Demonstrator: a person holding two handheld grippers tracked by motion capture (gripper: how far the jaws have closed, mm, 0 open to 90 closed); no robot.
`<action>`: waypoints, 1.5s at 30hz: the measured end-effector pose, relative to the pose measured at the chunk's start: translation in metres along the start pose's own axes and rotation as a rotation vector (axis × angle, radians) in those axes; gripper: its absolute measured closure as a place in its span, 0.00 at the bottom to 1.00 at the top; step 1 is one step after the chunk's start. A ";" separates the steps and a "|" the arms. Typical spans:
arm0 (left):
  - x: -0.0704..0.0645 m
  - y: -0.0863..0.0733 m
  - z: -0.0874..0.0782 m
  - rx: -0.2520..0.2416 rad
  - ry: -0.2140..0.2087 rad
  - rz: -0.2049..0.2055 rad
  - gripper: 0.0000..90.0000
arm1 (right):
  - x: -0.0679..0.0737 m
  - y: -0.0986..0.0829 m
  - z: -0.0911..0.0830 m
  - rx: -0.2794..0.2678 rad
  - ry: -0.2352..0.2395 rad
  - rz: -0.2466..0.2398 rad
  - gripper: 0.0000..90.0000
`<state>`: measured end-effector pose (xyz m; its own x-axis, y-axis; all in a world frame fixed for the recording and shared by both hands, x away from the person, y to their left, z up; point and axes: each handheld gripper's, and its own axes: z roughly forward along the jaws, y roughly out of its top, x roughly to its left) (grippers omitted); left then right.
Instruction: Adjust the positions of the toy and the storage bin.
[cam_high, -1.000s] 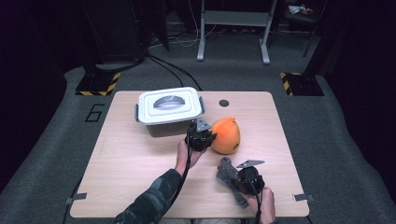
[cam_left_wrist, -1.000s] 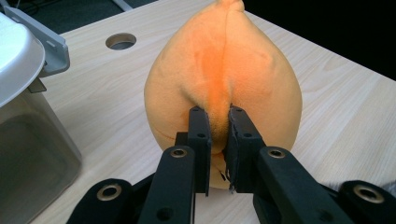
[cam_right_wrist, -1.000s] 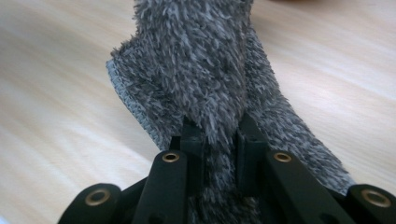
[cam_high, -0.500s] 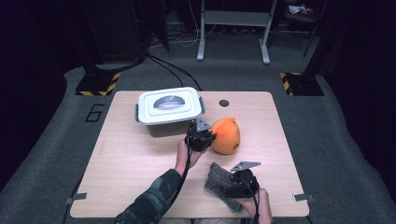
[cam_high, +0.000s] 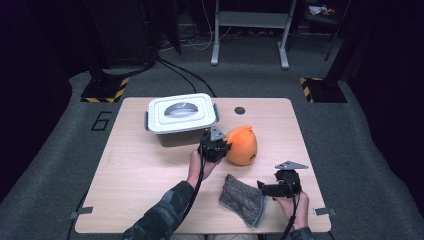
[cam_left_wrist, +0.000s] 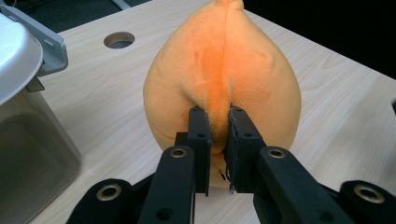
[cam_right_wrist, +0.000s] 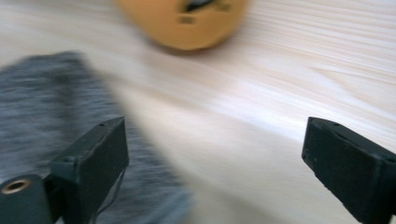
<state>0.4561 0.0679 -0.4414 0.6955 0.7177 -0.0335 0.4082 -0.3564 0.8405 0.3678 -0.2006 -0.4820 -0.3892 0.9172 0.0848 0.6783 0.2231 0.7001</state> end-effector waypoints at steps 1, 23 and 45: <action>0.000 0.000 0.000 0.001 -0.001 0.001 0.91 | -0.006 -0.002 0.004 0.008 -0.027 0.019 0.05; -0.001 0.013 -0.027 -0.072 0.003 0.053 0.94 | -0.057 -0.021 0.034 0.011 -0.195 0.091 0.02; 0.014 -0.010 -0.091 -0.075 0.022 0.066 0.93 | -0.057 -0.027 0.033 -0.025 -0.202 0.090 0.00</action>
<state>0.4080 0.1357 -0.4007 0.7059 0.7075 0.0343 0.3163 -0.3582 0.8785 0.3927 -0.2480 -0.5294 -0.1937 0.9810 0.0054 0.6878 0.1319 0.7138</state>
